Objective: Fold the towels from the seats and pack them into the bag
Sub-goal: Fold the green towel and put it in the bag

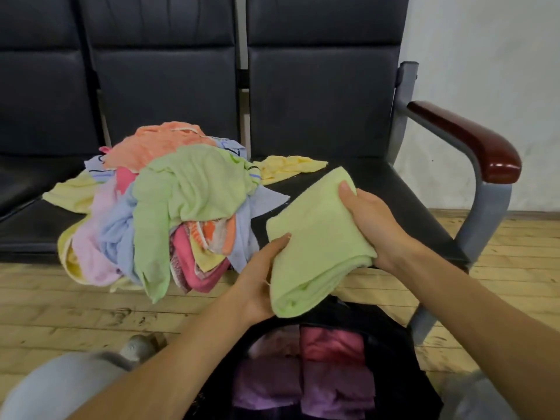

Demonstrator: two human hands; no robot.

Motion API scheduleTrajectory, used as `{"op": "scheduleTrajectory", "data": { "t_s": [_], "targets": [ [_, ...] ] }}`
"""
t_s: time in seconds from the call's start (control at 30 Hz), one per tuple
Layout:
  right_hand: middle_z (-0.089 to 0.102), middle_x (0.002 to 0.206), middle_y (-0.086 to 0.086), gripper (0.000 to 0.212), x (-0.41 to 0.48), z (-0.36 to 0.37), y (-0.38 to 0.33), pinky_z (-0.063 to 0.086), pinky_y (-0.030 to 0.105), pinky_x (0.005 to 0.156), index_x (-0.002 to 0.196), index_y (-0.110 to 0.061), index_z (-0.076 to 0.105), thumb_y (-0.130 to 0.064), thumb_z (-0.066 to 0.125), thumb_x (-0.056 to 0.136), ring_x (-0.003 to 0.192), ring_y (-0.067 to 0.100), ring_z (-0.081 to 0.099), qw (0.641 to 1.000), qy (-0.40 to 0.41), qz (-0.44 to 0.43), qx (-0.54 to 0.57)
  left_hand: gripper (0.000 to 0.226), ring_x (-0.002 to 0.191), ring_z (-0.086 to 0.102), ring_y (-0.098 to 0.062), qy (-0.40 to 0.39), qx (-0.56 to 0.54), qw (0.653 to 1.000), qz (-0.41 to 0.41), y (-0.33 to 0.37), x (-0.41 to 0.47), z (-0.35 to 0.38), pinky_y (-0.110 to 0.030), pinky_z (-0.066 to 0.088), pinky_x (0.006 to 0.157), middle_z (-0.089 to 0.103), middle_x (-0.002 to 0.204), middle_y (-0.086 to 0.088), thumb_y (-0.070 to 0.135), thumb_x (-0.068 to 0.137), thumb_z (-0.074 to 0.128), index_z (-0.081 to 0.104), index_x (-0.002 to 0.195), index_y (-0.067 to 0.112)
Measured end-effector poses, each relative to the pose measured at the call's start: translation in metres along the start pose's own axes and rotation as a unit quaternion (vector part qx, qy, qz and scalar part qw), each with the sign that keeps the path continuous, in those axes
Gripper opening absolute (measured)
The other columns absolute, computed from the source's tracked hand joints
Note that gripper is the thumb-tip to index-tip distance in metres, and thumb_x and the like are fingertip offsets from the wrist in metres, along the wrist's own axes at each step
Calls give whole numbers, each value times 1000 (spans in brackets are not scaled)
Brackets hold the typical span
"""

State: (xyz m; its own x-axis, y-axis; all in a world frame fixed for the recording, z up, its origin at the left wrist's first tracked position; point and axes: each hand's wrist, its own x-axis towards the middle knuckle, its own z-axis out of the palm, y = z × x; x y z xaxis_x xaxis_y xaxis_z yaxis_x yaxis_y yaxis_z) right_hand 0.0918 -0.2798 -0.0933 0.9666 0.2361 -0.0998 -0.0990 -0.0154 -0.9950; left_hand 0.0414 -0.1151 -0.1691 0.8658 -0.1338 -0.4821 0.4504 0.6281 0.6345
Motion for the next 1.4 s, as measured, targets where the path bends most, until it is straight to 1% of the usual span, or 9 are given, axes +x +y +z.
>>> {"op": "scheduleTrajectory", "data": {
  "t_s": [0.1,0.27,0.43,0.53,0.73,0.93,1.07,1.23,1.4],
  "targets": [
    [69,105,10,36,-5,-19,6,56,33,70,111,-15,59,-46,45,100,95,25,68,998,14,50,-21,41,107,67,-24,-5,47,998,44,0,-12,2,-39,51,96,71,115,-7,31,85,66,66,122,13],
    [75,105,9,36,-14,-45,20,60,33,76,112,-4,67,-34,57,95,94,22,73,991,-53,123,-5,16,91,73,-21,31,117,985,125,18,-33,4,-31,60,70,74,104,-8,18,91,63,70,105,14],
    [74,107,12,36,-23,-58,25,61,35,71,115,-3,67,-25,66,87,96,25,72,979,-72,184,41,27,92,72,-20,32,173,975,138,16,-42,2,-27,59,75,73,107,-11,11,85,66,68,110,1],
    [71,114,13,44,-22,-61,25,60,38,80,120,-2,65,-19,67,80,104,27,70,978,-98,172,61,26,96,70,-21,37,185,970,155,17,-40,-2,-33,56,84,73,107,-11,12,85,67,68,109,1],
    [71,116,11,31,-19,-58,28,59,35,83,126,-8,60,-12,56,96,106,27,69,982,-151,102,-44,16,97,70,-14,65,318,920,222,27,-40,-12,-30,56,79,74,107,2,21,95,59,67,109,19],
    [68,123,9,38,-16,-60,26,55,45,93,135,-13,52,-7,52,98,112,28,66,986,-156,59,-18,21,108,66,-16,51,295,933,201,30,-41,-12,-38,50,97,72,113,5,26,97,56,66,115,22],
    [68,123,9,40,-17,-62,24,60,37,82,135,-15,54,-4,51,97,110,27,67,985,-161,47,37,20,101,69,-11,8,245,949,198,30,-43,-7,-27,57,82,73,110,6,19,100,50,65,114,23],
    [70,119,9,38,-19,-62,19,60,33,71,129,-18,57,1,45,98,103,25,70,981,-160,35,105,34,110,66,-20,-71,190,957,208,31,-41,-8,-41,54,90,67,124,3,12,101,46,57,127,30],
    [71,102,13,46,-21,-63,17,59,39,65,93,-8,76,-12,30,94,84,29,71,975,-144,53,162,36,91,59,-27,-65,179,965,180,33,-38,-10,-32,52,60,66,110,-10,8,97,37,69,110,19]
  ]
}}
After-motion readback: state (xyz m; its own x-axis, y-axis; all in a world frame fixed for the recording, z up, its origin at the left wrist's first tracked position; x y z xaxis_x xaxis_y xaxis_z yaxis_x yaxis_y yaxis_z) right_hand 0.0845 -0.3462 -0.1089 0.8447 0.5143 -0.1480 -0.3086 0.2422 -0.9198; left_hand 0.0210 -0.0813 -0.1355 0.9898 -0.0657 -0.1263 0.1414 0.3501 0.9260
